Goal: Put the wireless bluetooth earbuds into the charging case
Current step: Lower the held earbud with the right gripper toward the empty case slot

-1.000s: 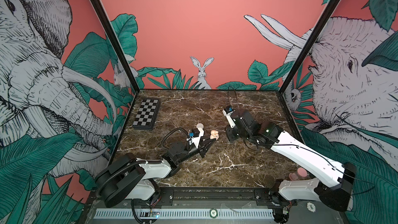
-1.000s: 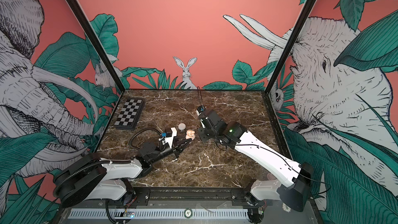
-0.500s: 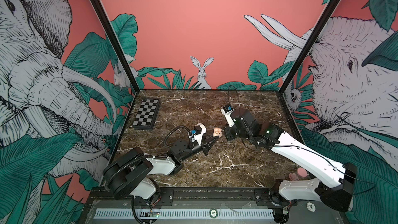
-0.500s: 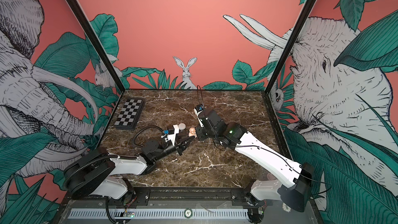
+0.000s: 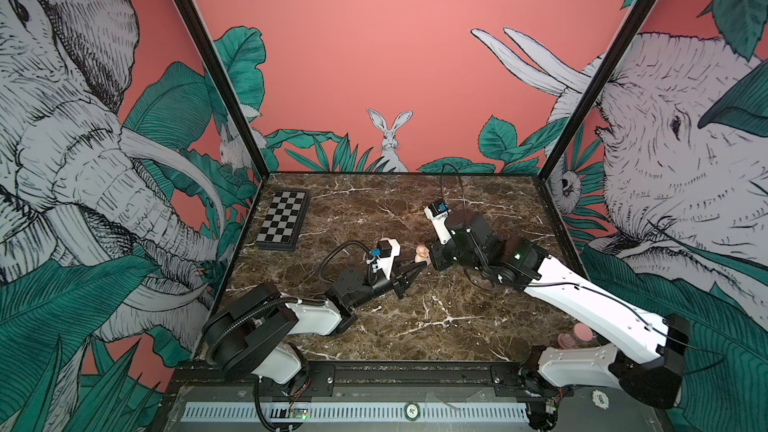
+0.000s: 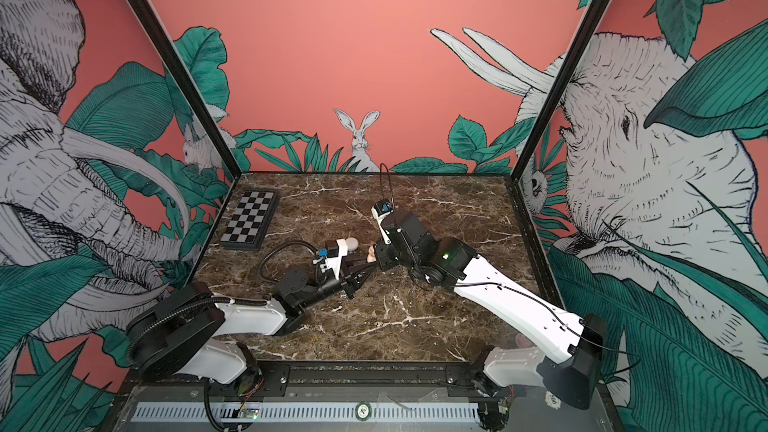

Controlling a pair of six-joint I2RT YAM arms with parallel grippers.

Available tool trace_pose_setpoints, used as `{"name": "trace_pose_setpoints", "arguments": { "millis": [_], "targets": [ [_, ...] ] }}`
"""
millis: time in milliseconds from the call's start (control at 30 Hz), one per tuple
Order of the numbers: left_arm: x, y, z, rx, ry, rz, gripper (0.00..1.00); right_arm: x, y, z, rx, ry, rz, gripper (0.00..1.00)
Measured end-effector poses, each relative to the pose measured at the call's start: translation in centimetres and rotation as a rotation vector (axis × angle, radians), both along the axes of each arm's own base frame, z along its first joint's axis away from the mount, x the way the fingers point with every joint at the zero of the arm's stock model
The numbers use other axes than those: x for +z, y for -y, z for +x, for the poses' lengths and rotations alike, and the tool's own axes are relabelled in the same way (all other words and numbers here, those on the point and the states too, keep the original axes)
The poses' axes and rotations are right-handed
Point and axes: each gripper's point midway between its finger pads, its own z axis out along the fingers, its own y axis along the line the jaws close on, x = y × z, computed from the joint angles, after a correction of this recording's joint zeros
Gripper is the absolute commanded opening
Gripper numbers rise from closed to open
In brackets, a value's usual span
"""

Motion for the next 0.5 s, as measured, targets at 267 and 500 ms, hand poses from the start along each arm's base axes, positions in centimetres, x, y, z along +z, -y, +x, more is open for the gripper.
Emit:
{"name": "trace_pose_setpoints", "arguments": {
  "millis": [267,500],
  "targets": [
    [0.07,0.04,0.00,0.000,-0.011,-0.007,0.00,0.18,-0.28,-0.07,0.002,0.001,0.014,0.10],
    [0.61,0.16,0.22,0.003,-0.022,-0.025,0.00,-0.25,-0.44,-0.24,0.007,-0.003,0.012,0.10]
  ]
}}
